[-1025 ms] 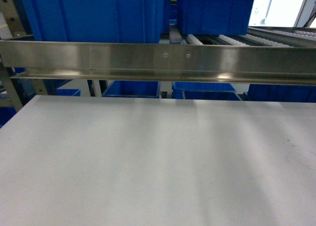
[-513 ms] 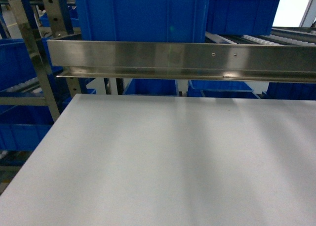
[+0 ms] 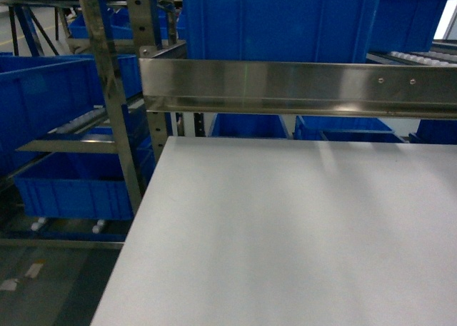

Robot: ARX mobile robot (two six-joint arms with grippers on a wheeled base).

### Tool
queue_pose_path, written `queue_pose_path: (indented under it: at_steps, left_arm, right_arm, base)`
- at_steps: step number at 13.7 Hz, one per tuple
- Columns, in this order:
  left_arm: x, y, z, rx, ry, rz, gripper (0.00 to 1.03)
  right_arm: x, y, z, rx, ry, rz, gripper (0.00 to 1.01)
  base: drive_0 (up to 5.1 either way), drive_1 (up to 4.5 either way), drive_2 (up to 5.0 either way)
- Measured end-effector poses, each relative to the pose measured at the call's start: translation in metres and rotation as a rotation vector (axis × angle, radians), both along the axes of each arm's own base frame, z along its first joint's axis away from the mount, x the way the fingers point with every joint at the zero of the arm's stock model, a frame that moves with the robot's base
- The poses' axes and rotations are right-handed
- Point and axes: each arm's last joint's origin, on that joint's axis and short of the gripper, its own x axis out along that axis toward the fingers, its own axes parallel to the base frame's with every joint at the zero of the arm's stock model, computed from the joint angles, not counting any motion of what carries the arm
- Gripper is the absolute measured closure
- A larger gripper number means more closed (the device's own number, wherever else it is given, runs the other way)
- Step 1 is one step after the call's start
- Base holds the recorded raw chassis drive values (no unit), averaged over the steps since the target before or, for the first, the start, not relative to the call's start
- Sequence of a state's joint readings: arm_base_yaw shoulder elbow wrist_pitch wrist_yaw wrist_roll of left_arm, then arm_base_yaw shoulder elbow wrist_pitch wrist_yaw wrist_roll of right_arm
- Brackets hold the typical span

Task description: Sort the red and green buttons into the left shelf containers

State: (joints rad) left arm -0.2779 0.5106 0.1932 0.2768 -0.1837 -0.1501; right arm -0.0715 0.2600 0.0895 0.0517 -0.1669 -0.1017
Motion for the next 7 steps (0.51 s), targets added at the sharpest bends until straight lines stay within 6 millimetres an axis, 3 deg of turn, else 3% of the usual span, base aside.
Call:
queue_pose_path:
  at_steps: [7]
  left_arm:
    - [0.0000, 0.0000, -0.0001, 0.000, 0.001, 0.000, 0.78]
  right_arm:
    - [0.0000, 0.0000, -0.0003, 0.000, 0.003, 0.000, 0.67]
  base:
    - [-5.0, 2.37, 2.4]
